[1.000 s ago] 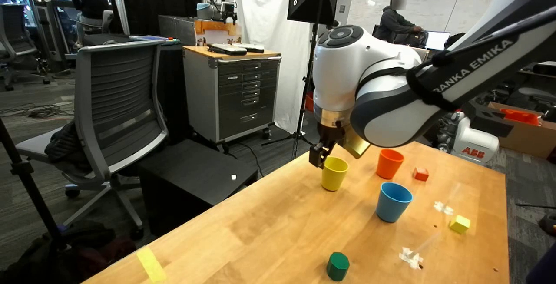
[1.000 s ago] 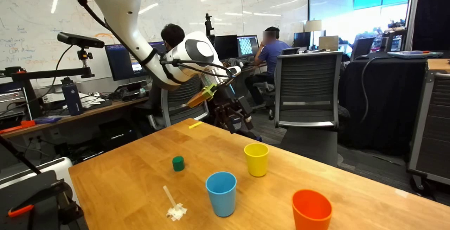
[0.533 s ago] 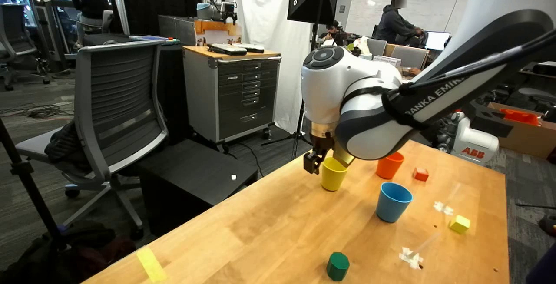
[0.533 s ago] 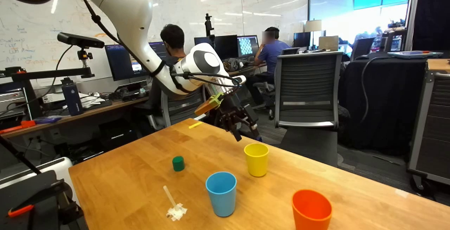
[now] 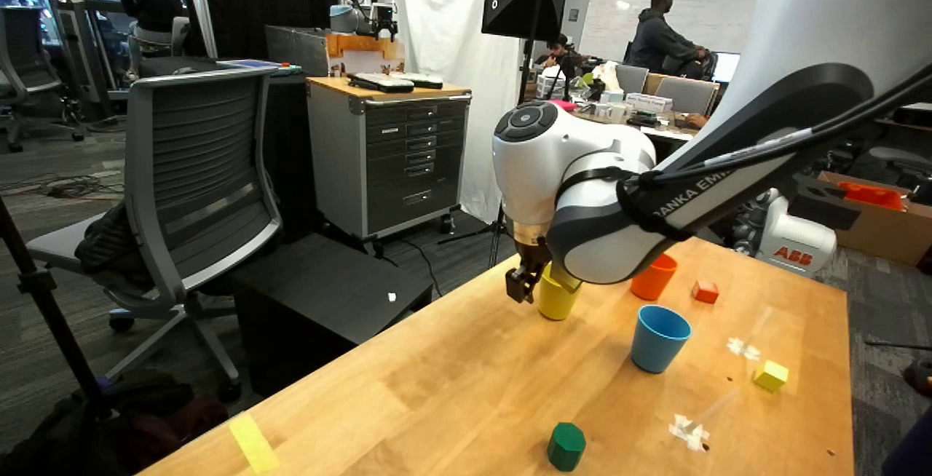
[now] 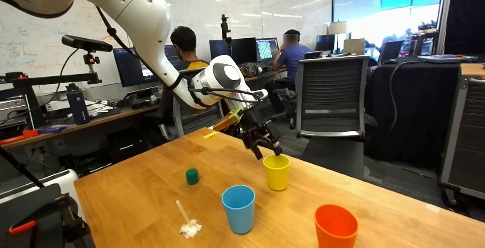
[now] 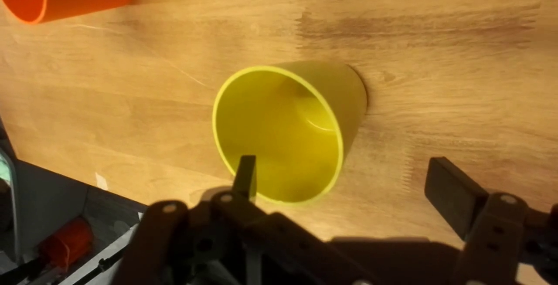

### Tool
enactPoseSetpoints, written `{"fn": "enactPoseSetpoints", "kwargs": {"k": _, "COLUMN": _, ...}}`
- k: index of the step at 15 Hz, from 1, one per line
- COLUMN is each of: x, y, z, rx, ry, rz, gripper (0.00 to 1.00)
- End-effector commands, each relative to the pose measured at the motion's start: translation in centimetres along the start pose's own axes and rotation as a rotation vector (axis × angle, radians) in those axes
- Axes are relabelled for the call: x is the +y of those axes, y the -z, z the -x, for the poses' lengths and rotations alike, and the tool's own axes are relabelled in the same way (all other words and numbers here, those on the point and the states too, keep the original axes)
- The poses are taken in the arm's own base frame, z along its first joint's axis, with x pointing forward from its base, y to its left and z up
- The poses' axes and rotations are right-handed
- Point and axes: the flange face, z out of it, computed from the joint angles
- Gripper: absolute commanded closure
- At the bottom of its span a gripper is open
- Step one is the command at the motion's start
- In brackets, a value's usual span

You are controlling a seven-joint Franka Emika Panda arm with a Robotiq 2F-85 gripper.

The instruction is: Stack the cups into the blue cup

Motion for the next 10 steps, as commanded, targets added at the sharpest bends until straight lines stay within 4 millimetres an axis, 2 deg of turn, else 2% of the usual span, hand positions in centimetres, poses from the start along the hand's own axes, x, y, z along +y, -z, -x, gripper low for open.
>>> {"fn": "enactPoseSetpoints", "kwargs": {"k": 1, "x": 0.1, "y": -0.3, "z": -0.9, "rx": -0.019, "ry": -0.021, "rz": 0.013, "gripper": 0.00}}
{"fn": "enactPoseSetpoints", "kwargs": {"k": 7, "x": 0.1, "y": -1.3, "z": -0.9, "rx": -0.054, "ry": -0.041, "rz": 0.007, "gripper": 0.00}}
{"fn": "enactPoseSetpoints", "kwargs": {"k": 8, "x": 0.1, "y": -1.4, "z": -1.0, "rx": -0.052, "ry": -0.044, "rz": 0.003, "gripper": 0.25}}
{"fn": "enactPoseSetpoints", "kwargs": {"k": 9, "x": 0.1, "y": -1.5, "z": -1.0, "rx": -0.054, "ry": -0.045, "rz": 0.002, "gripper": 0.26}}
{"fn": "enactPoseSetpoints", "kwargs": {"k": 10, "x": 0.2, "y": -1.6, "z": -1.0, "rx": -0.056, "ry": -0.049, "rz": -0.002, "gripper": 0.35}}
